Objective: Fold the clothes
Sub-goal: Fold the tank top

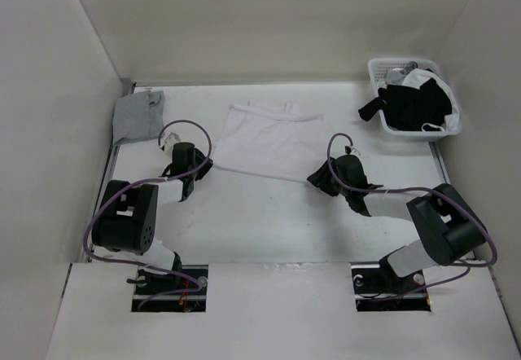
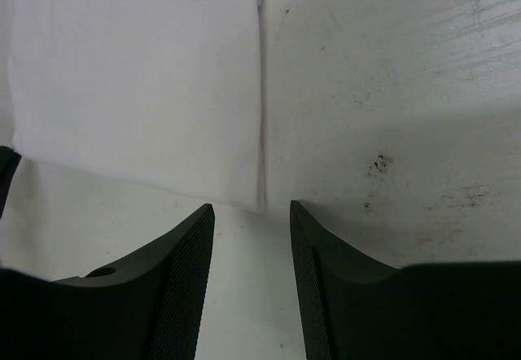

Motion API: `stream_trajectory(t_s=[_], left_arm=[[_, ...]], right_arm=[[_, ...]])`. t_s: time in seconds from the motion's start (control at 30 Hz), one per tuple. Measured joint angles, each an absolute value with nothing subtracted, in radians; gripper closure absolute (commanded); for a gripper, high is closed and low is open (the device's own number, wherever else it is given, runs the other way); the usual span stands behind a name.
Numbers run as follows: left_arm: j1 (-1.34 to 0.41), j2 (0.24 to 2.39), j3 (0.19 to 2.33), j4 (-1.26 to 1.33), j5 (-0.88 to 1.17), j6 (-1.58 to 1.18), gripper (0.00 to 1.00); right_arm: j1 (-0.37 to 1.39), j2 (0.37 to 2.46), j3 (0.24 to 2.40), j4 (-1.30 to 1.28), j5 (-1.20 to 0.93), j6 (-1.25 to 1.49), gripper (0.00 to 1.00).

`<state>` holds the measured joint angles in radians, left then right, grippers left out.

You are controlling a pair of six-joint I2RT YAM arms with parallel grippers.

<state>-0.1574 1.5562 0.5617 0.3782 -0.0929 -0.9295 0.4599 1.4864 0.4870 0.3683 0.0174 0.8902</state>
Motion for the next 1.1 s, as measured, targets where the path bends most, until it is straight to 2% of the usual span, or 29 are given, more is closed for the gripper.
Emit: stream_trajectory(t_s=[0.1, 0.2, 0.27, 0.3, 0.37, 0.7, 0.8, 1.1], left_arm=[[-0.157, 1.558, 0.550, 0.378, -0.093, -0.933, 0.63], [-0.157, 1.568, 0.549, 0.394, -0.093, -0.940, 0.62], [-0.157, 1.581, 0.550, 0.413, -0.092, -0.942, 0.66], [-0.157, 1.588, 0.551, 0.421, -0.092, -0.944, 0.73], [-0.158, 1.602, 0.553, 0.431, -0.093, -0.949, 0.80], [-0.157, 1.609, 0.554, 0.422, -0.091, -0.952, 0.92], [-0.157, 1.609, 0.554, 0.421, -0.091, -0.951, 0.94], [-0.157, 1.601, 0.550, 0.419, -0.091, -0.951, 0.99]], right_arm=[[0.460, 1.486, 0.487, 0.368, 0.017, 0.897, 0.52], [0.460, 1.486, 0.487, 0.369, 0.017, 0.899, 0.52], [0.460, 1.488, 0.487, 0.369, 0.017, 0.900, 0.52], [0.460, 1.488, 0.487, 0.369, 0.017, 0.902, 0.52], [0.460, 1.488, 0.487, 0.369, 0.018, 0.904, 0.53], [0.460, 1.480, 0.469, 0.385, 0.018, 0.920, 0.52], [0.460, 1.489, 0.469, 0.395, 0.017, 0.921, 0.58], [0.460, 1.578, 0.506, 0.440, -0.008, 0.954, 0.90]])
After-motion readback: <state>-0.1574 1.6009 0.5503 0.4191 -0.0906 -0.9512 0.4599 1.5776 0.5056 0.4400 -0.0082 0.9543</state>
